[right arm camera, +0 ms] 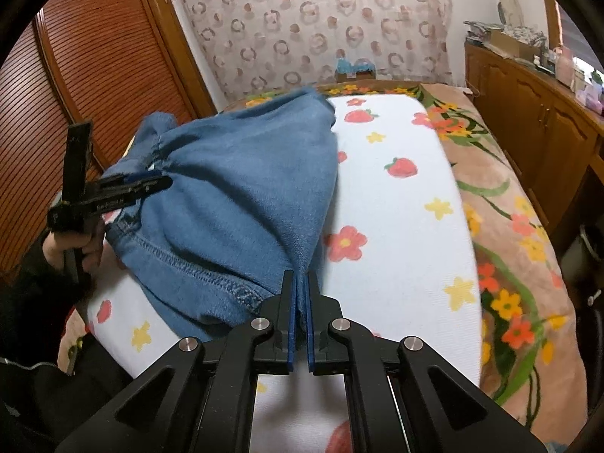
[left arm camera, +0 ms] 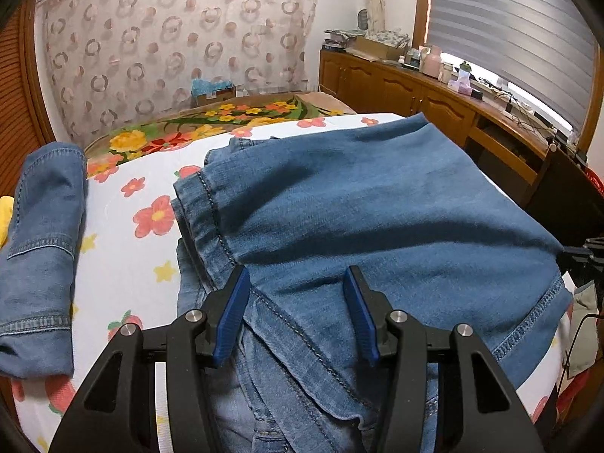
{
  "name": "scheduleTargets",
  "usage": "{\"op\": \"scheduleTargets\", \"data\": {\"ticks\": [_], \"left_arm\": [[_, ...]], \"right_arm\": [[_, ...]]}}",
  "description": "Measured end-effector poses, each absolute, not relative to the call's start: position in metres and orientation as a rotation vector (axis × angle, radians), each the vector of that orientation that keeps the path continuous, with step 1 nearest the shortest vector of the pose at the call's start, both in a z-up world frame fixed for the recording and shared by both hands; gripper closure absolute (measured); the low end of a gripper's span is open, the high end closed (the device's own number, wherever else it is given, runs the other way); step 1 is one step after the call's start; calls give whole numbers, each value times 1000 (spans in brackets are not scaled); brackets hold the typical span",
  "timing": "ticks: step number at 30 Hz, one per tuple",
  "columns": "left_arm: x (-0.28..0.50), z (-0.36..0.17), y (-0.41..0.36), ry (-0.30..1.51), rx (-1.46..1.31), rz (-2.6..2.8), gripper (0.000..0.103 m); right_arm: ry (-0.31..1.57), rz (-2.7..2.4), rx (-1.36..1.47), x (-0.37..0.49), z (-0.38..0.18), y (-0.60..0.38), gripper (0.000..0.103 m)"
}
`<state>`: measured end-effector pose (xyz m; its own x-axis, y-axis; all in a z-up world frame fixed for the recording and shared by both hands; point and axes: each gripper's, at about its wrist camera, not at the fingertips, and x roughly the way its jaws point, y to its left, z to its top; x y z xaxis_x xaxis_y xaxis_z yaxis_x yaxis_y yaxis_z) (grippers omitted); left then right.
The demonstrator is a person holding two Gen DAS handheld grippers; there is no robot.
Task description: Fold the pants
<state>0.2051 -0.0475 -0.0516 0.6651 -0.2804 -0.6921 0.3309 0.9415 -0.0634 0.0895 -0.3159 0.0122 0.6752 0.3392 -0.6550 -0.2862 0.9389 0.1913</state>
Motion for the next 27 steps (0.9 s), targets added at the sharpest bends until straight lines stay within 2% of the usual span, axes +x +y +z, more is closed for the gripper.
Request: {"op": "scheduleTargets", "data": {"ticks": [3,5,6,8,10,11,27], "left_arm": [[200,-51,-47,760,55,-345,50],[195,-49,-45,753,28,-360,50],[194,-48,-43,753,17,-367,50],[190,-47,-43,754,-2,-380,47],[187,-43,-42,744,-5,-384,27],[183,-41,-43,731,-3,-382,24],[162,-34,-53,719,35,-408,23]], "right_arm": [[736,334,61,91,16,-317,91],[730,316,50,94,16,-317,68],[725,307,51,96,17,-317,65],[723,306,56,102,15,-319,64],[727,302,51,109,12,-316,64],[725,306,49,111,9,-315,64],[790,322,119,148,-11,-312,62]]}}
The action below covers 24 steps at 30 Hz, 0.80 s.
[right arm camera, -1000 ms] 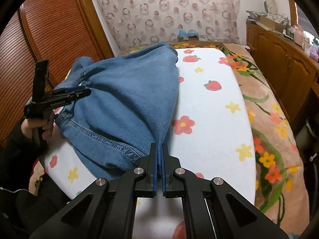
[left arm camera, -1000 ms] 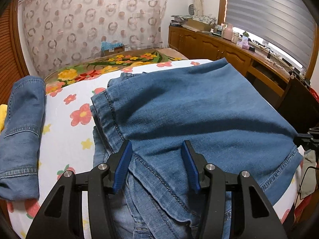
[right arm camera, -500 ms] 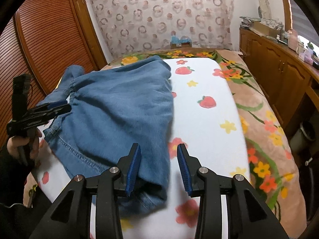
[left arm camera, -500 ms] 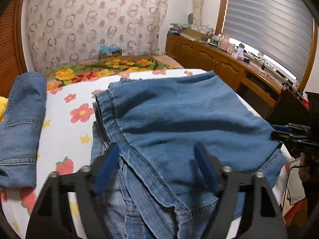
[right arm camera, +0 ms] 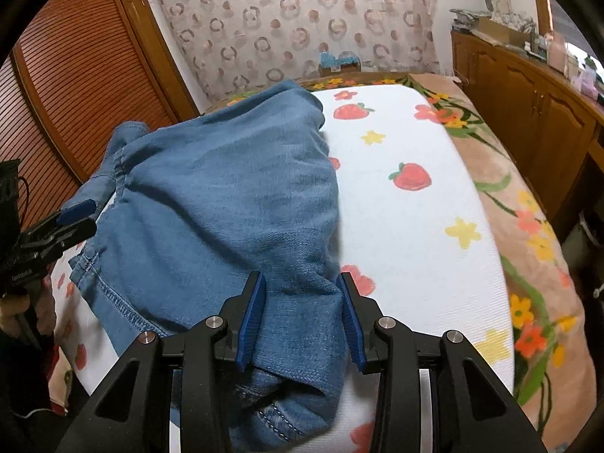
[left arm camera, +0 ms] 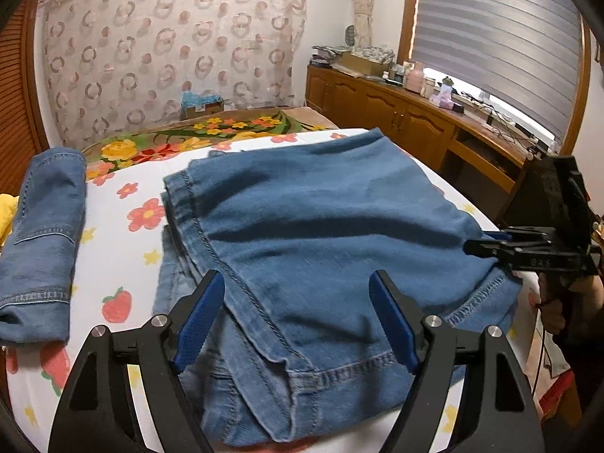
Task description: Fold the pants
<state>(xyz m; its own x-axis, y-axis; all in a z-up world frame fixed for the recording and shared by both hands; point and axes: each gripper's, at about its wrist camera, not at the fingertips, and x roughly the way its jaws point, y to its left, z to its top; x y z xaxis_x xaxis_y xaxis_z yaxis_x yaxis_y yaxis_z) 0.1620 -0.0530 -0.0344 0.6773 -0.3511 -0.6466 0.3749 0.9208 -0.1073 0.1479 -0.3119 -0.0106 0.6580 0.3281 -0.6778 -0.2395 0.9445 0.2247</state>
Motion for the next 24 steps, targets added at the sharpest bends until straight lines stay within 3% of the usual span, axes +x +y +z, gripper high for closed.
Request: {"op": "scheduleTargets", "data": {"ticks": [4,8,14,24], "left_arm": [[158,-42,-60,740,39,-433,23],[151,-52,-69,765,54,-460,23],[148,-65,-66,793,74,-444,23],[132,-27,-9,700,-18,-374,23]], "right_arm": [[804,359,183,152,-13,-315,62],[820,428,250,154,-15,-317,93],[720,471,289,144,13,-316,97],[611,591,159,140,72,-240,97]]}}
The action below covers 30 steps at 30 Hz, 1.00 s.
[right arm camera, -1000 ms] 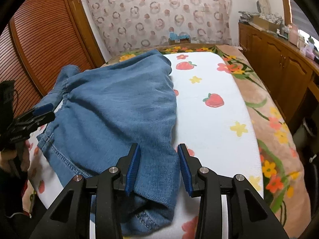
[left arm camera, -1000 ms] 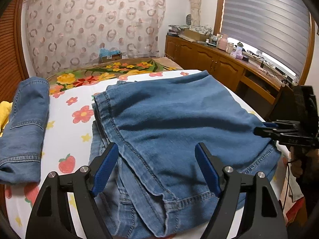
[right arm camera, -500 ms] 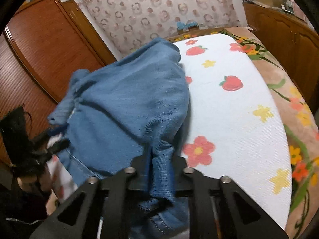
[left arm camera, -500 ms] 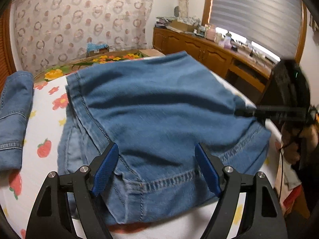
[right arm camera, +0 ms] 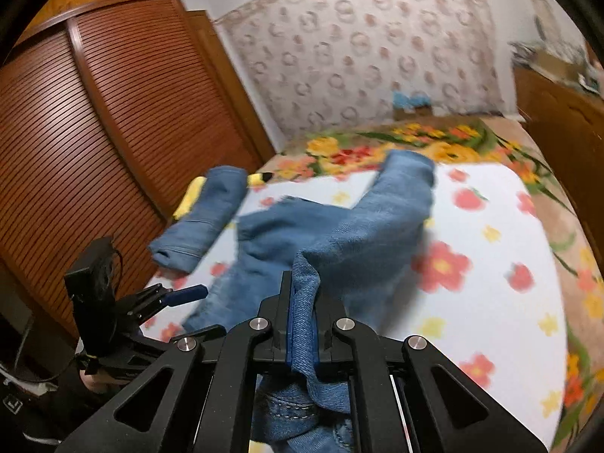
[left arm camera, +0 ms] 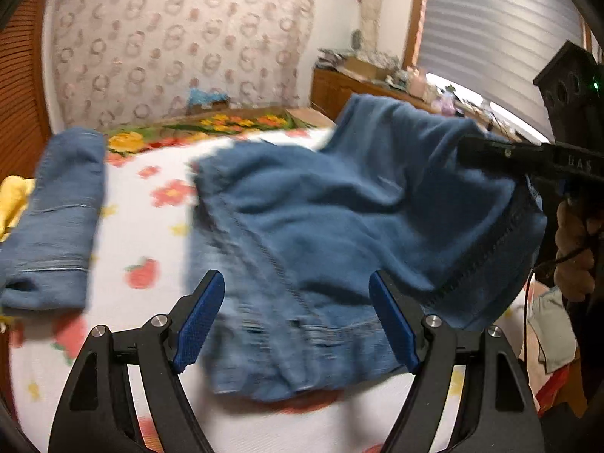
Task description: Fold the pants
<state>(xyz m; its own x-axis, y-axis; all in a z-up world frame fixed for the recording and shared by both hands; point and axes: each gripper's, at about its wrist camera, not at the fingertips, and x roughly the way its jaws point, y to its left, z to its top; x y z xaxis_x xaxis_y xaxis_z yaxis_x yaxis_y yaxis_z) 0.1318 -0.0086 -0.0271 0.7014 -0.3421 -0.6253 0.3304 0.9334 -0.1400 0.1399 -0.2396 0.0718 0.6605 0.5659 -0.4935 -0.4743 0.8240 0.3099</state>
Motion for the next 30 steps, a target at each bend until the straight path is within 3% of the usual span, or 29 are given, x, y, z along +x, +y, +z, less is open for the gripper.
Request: {"op": "scheduleTargets", "data": {"ticks": [9,20,22,28,30], "left_arm": [[125,-12,62,654,-75,-245,23],[120,-18,100,645,-113,-160,23],[120,-18,104,643,-118,-157,23],[124,-18,101,639,-117,-171,23],[127,-17,96,638,-117,-186,23]], "right_arm": [[624,747,83,167,70,-142,97],[826,835,-18,207,1,-71,96],[825,841,-16,209,1,-71,93],[794,826,-34,190,29,-90,66],[757,809,-56,183,43,-101,64]]}}
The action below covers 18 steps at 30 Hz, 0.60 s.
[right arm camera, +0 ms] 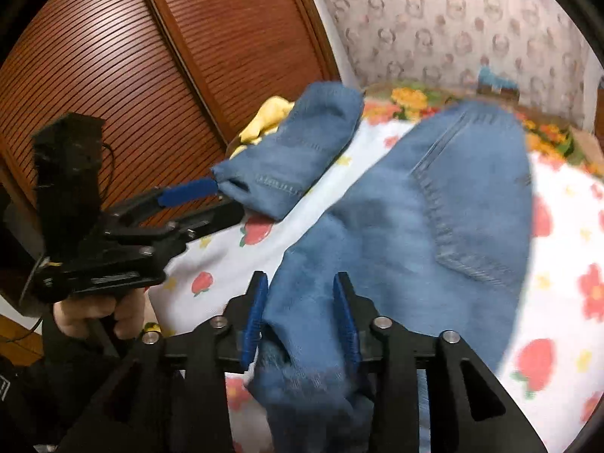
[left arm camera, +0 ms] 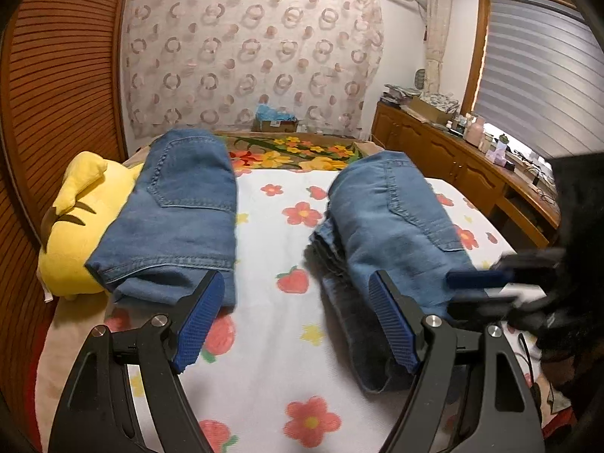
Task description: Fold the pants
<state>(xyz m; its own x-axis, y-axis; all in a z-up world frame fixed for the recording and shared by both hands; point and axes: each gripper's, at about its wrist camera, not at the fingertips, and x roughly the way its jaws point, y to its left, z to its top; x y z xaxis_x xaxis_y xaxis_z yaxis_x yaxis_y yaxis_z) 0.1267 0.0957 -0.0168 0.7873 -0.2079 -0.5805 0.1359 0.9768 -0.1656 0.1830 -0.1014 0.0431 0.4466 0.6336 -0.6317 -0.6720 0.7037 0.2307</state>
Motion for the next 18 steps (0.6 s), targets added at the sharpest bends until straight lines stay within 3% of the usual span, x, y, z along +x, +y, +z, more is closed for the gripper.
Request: {"op": "scheduleTargets", "data": {"ticks": [9,18], "left_arm": [[144,-22,48,682,-116,-309,23],[146,-66,34,825,-82,-287,23]], "right_arm": [[619,541,-164,200,66,-142,55],[748,559,-99,271,48,-135,43]]}}
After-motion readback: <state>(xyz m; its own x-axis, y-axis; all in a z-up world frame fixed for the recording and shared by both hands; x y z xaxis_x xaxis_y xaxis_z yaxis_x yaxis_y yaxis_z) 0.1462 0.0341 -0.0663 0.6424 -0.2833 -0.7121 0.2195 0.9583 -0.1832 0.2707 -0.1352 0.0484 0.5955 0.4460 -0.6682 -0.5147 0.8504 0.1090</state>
